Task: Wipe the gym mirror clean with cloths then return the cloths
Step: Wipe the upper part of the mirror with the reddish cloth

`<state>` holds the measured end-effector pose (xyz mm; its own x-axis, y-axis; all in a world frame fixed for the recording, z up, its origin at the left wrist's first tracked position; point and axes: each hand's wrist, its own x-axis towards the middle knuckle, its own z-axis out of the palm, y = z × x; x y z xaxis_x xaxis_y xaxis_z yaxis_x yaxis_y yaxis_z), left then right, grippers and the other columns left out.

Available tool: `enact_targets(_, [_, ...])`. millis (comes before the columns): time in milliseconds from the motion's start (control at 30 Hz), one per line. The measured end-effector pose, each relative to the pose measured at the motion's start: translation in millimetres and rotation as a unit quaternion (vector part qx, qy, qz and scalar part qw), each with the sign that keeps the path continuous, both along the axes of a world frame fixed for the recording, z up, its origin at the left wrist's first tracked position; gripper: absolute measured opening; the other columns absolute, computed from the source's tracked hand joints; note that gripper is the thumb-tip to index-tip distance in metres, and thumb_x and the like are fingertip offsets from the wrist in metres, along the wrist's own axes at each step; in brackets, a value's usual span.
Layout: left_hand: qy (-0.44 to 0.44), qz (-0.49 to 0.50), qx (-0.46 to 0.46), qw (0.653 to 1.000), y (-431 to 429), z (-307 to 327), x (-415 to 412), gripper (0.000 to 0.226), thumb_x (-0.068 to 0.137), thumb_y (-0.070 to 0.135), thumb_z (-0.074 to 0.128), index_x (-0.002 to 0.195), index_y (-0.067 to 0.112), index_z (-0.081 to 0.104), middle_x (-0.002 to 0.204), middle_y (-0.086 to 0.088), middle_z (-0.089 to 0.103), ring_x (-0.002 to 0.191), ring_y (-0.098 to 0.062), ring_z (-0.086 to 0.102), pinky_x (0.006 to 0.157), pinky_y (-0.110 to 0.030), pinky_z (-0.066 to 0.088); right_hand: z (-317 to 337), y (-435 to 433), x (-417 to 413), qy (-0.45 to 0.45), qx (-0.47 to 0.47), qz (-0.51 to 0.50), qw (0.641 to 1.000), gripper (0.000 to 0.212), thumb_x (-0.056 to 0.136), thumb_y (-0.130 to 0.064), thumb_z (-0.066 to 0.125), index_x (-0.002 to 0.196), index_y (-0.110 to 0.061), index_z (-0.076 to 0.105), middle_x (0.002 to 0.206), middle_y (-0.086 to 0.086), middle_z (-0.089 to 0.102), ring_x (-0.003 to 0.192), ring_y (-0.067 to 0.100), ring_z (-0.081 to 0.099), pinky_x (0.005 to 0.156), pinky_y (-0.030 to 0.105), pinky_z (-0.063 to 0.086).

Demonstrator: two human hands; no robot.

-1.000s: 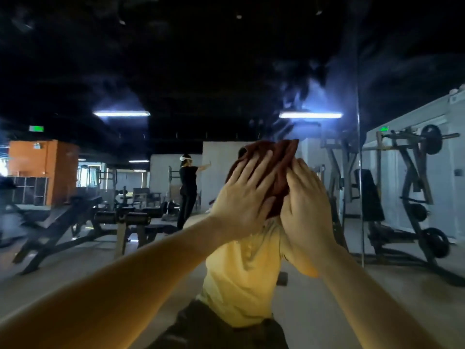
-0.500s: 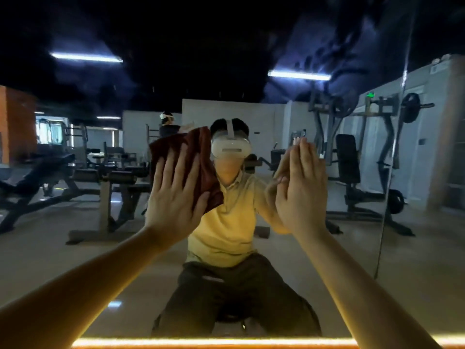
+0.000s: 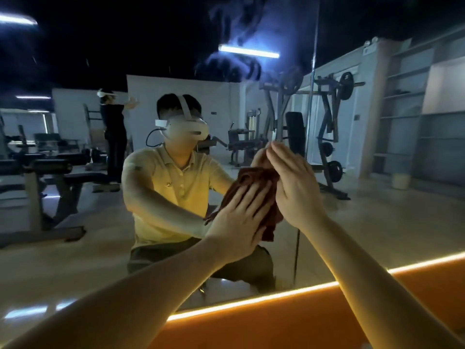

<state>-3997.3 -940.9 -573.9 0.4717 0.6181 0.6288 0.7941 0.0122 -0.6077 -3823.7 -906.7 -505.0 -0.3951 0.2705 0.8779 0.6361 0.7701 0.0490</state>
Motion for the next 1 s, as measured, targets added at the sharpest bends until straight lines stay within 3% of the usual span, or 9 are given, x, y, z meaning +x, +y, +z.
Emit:
enact_targets(67, [0.047, 0.001, -0.031, 0.998, -9, 7, -10, 0.068, 0.106, 0.050, 0.034, 0.165, 0.020, 0.019, 0.173, -0.011, 0.019, 0.158, -0.030, 0.008, 0.128, -0.044, -0.016, 11, 2, 10, -0.011, 0.007, 0.008, 1.000, 0.058, 0.100, -0.011, 0.031, 0.157, -0.009, 0.042, 0.164, 0.006, 0.039, 0.154, 0.021, 0.034, 0.129, 0.041, 0.018])
enact_targets(133, [0.045, 0.006, -0.005, 0.999, -27, 30, -39, 0.070, 0.104, 0.054, 0.032, 0.165, 0.026, 0.012, 0.174, -0.007, 0.010, 0.158, -0.027, 0.011, 0.128, -0.043, -0.016, 24, 10, 22, -0.015, 0.032, 0.015, 0.999, 0.057, 0.099, -0.011, 0.033, 0.155, -0.008, 0.046, 0.161, 0.009, 0.044, 0.151, 0.024, 0.039, 0.128, 0.045, 0.023])
enact_targets(267, [-0.074, 0.058, 0.156, 0.983, -51, 108, -85, 0.074, 0.107, 0.055, 0.029, 0.168, 0.019, 0.010, 0.175, -0.015, 0.002, 0.161, -0.038, 0.006, 0.131, -0.048, -0.008, 58, 42, 47, 0.056, 0.054, -0.039, 0.996, 0.060, 0.098, -0.014, 0.039, 0.158, -0.011, 0.041, 0.168, 0.010, 0.030, 0.155, 0.029, 0.030, 0.126, 0.053, 0.027])
enact_targets(367, [-0.205, 0.053, 0.233, 0.949, -29, 129, -41, 0.077, 0.107, 0.054, 0.030, 0.168, 0.011, 0.011, 0.175, -0.020, 0.001, 0.161, -0.040, -0.001, 0.131, -0.055, 0.001, 78, 71, 64, 0.133, 0.013, -0.089, 0.987, 0.063, 0.101, -0.017, 0.042, 0.162, -0.010, 0.030, 0.171, 0.015, 0.021, 0.154, 0.036, 0.029, 0.125, 0.053, 0.029])
enact_targets(433, [-0.242, 0.040, 0.247, 0.937, -3, 112, -4, 0.078, 0.107, 0.052, 0.031, 0.168, 0.007, 0.010, 0.174, -0.021, 0.000, 0.161, -0.041, -0.001, 0.130, -0.058, 0.003, 75, 88, 71, 0.119, 0.013, -0.094, 0.988, 0.063, 0.104, -0.020, 0.038, 0.163, -0.007, 0.024, 0.172, 0.016, 0.017, 0.158, 0.035, 0.021, 0.127, 0.053, 0.024])
enact_targets(667, [-0.007, 0.056, 0.047, 0.997, 31, -22, 35, 0.075, 0.109, 0.053, 0.024, 0.168, 0.012, 0.002, 0.175, -0.016, -0.011, 0.162, -0.035, -0.004, 0.130, -0.049, -0.013, 47, 125, 77, 0.079, 0.089, -0.042, 0.992, 0.060, 0.108, -0.025, 0.026, 0.165, -0.010, 0.018, 0.174, 0.011, 0.011, 0.162, 0.027, 0.005, 0.131, 0.050, 0.009])
enact_targets(800, [0.100, 0.082, -0.025, 0.991, 11, 0, 22, 0.071, 0.107, 0.055, 0.031, 0.166, 0.021, 0.010, 0.173, -0.010, 0.005, 0.155, -0.028, 0.021, 0.129, -0.049, 0.005, 43, 130, 86, 0.045, 0.117, -0.010, 0.992, 0.059, 0.108, -0.026, 0.026, 0.165, -0.010, 0.022, 0.174, 0.010, 0.010, 0.162, 0.029, 0.003, 0.130, 0.047, -0.002])
enact_targets(900, [-0.011, 0.107, 0.110, 0.988, 23, 96, 34, 0.073, 0.108, 0.058, 0.027, 0.166, 0.018, 0.008, 0.173, -0.013, 0.005, 0.160, -0.029, 0.005, 0.131, -0.045, -0.005, 45, 131, 94, 0.033, 0.113, 0.014, 0.993, 0.060, 0.106, -0.020, 0.040, 0.164, -0.011, 0.026, 0.174, 0.009, 0.013, 0.161, 0.031, 0.005, 0.130, 0.052, 0.005])
enact_targets(1000, [-0.214, 0.111, 0.260, 0.935, 45, 164, 69, 0.076, 0.109, 0.056, 0.028, 0.169, 0.014, 0.007, 0.176, -0.013, 0.002, 0.162, -0.030, -0.003, 0.132, -0.045, -0.003, 50, 135, 103, 0.020, 0.133, 0.031, 0.990, 0.058, 0.104, -0.025, 0.034, 0.160, -0.011, 0.035, 0.171, 0.010, 0.024, 0.159, 0.033, 0.018, 0.125, 0.058, 0.023])
